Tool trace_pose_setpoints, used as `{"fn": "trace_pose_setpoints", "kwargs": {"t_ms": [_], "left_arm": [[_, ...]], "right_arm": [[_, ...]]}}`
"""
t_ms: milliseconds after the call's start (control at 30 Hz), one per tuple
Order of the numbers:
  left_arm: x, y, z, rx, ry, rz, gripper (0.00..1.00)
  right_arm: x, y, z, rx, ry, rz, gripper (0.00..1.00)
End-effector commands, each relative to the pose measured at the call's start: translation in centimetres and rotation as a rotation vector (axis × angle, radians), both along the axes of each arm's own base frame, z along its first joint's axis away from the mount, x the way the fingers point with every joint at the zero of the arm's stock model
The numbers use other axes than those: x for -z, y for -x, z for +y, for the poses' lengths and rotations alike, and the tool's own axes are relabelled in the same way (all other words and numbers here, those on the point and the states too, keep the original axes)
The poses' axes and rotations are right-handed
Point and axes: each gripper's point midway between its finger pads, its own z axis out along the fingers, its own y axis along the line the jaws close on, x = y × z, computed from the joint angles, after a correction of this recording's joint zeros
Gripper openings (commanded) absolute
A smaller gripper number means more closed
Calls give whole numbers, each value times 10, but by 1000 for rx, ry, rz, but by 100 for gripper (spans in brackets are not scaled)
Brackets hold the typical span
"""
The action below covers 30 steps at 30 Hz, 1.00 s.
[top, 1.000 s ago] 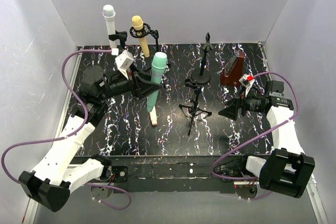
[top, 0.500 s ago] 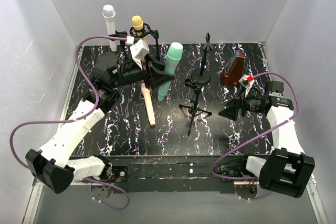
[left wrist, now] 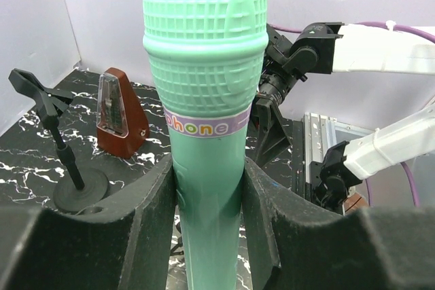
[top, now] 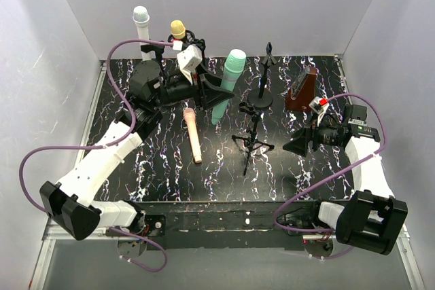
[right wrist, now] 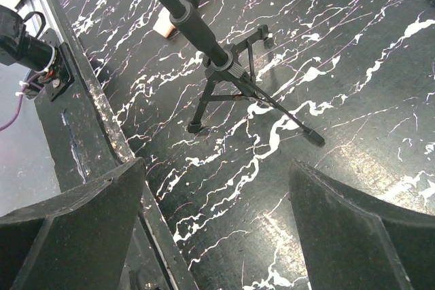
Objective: Attach the microphones to the stand
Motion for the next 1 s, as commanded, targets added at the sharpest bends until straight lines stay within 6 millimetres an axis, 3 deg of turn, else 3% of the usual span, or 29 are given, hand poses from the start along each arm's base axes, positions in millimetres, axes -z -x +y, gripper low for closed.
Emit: {"fn": "trace_pose_setpoints", "kwargs": {"t_ms": [0, 233, 600, 967], "left_arm": [[-28, 1, -3, 2, 46, -84, 0], [-32, -12, -20, 26, 81, -100, 0], [-30, -44, -64, 50, 110, -131, 0], [-10, -77, -67, -82, 167, -120, 0]], "right_arm": [[-9, -4, -1, -9, -7, -36, 91], [-7, -4, 0, -12, -12, -23, 91], [-7, -2, 0, -17, -11, -25, 91], [-8, -2, 0, -20, -13, -27, 91]]}}
